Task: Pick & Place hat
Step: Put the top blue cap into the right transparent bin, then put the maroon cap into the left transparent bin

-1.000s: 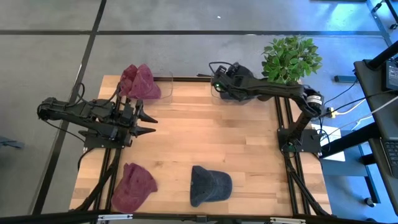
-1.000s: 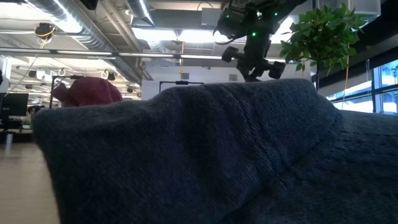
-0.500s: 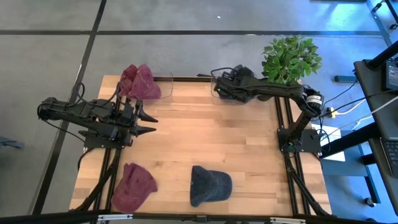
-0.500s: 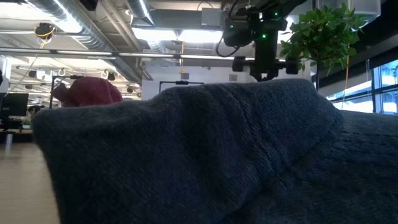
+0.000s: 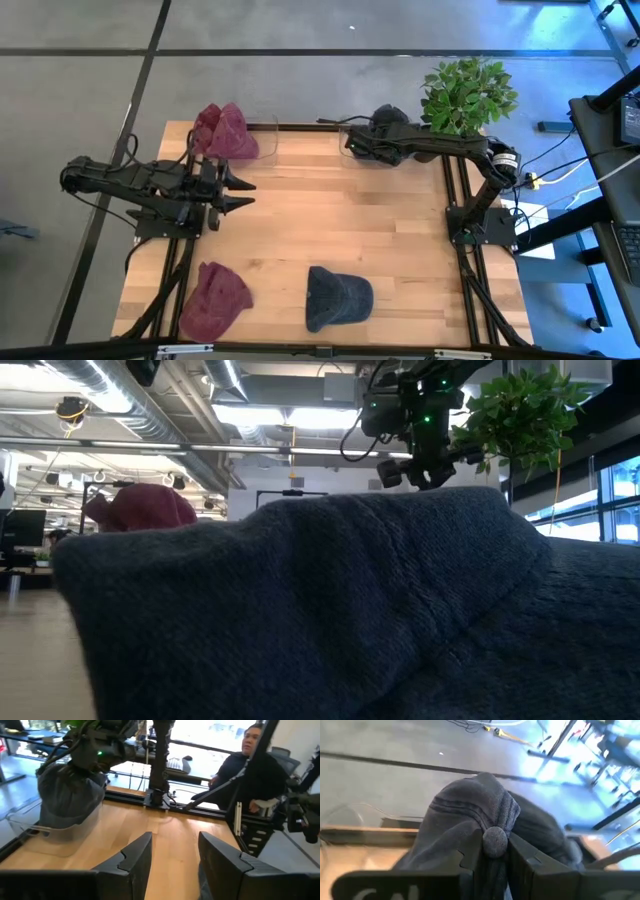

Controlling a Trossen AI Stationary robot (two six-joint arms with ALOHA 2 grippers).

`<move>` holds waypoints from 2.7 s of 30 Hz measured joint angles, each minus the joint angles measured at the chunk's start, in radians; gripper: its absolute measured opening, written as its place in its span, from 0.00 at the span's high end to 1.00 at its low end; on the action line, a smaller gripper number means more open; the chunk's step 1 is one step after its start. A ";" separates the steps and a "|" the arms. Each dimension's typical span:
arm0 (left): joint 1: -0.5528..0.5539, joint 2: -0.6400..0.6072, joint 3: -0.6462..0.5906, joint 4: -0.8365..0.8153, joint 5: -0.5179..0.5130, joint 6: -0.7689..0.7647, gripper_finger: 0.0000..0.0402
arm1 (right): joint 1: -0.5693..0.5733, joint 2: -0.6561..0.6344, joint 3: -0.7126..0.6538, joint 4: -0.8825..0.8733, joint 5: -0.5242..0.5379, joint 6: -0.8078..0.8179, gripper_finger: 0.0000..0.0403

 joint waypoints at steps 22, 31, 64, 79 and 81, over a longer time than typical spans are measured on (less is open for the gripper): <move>0.000 0.070 0.000 0.000 -0.118 -0.082 0.61 | 0.000 -0.001 0.025 -0.003 0.009 -0.301 0.57; -0.001 0.070 0.000 0.000 -0.118 -0.083 0.61 | 0.016 -0.001 0.153 -0.026 0.028 -0.391 0.36; -0.062 0.335 0.000 -0.212 0.301 -0.433 0.61 | 0.594 -0.001 -0.146 1.109 -1.049 -0.724 0.33; -0.350 0.570 0.000 -0.465 0.314 -0.607 0.61 | 0.555 -0.001 -0.256 1.082 -1.034 -0.807 0.33; -0.381 0.614 0.000 -0.477 0.321 -0.607 0.61 | 0.553 -0.001 -0.267 1.100 -1.084 -0.830 0.33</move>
